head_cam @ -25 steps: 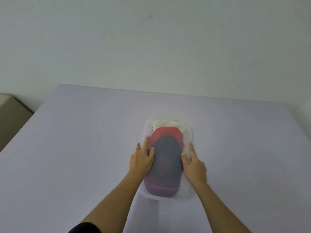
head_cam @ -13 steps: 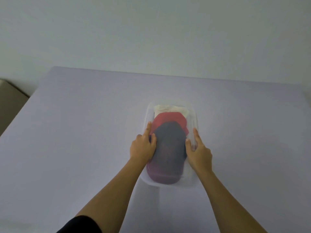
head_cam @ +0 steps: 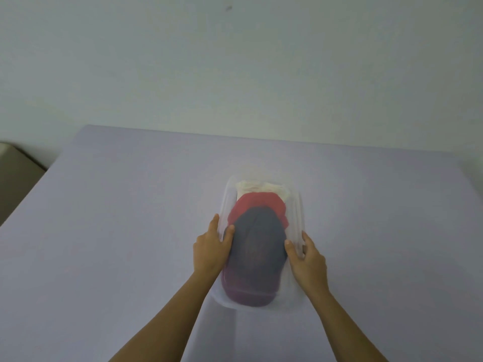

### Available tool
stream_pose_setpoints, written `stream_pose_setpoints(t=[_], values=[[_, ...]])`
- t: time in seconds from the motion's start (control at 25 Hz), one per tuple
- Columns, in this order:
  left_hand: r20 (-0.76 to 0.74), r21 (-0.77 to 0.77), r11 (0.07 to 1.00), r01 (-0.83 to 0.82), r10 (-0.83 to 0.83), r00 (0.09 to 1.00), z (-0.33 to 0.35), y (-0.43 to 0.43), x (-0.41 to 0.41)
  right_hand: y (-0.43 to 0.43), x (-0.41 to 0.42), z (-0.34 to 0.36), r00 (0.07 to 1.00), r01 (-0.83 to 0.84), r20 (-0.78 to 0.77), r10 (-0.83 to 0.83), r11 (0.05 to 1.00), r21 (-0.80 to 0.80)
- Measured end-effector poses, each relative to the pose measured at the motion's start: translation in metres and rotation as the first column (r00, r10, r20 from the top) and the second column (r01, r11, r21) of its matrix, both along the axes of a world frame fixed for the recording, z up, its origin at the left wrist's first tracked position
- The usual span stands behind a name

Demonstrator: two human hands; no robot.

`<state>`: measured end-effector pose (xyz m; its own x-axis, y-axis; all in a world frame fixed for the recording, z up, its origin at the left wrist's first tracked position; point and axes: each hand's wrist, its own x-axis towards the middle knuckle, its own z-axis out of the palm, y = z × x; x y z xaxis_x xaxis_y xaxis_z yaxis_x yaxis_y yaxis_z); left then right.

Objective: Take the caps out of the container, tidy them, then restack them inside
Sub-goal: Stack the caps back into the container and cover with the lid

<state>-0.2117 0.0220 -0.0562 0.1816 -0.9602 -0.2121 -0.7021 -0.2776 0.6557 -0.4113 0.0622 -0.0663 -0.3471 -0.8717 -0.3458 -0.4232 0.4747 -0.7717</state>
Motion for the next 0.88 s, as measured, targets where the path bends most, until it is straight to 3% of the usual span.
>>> stream_pose_setpoints(t=[0.32,0.88], values=[[-0.059,-0.05,0.999,-0.018,0.015,0.998,0.021,-0.085,-0.025,-0.087,-0.028,0.021,1.0,0.014,0.008,-0.013,0.993,-0.118],[-0.001,-0.001,1.0,-0.012,0.012,1.0,-0.008,-0.22,-0.047,-0.222,-0.055,-0.006,0.999,-0.029,-0.023,0.027,0.996,-0.086]])
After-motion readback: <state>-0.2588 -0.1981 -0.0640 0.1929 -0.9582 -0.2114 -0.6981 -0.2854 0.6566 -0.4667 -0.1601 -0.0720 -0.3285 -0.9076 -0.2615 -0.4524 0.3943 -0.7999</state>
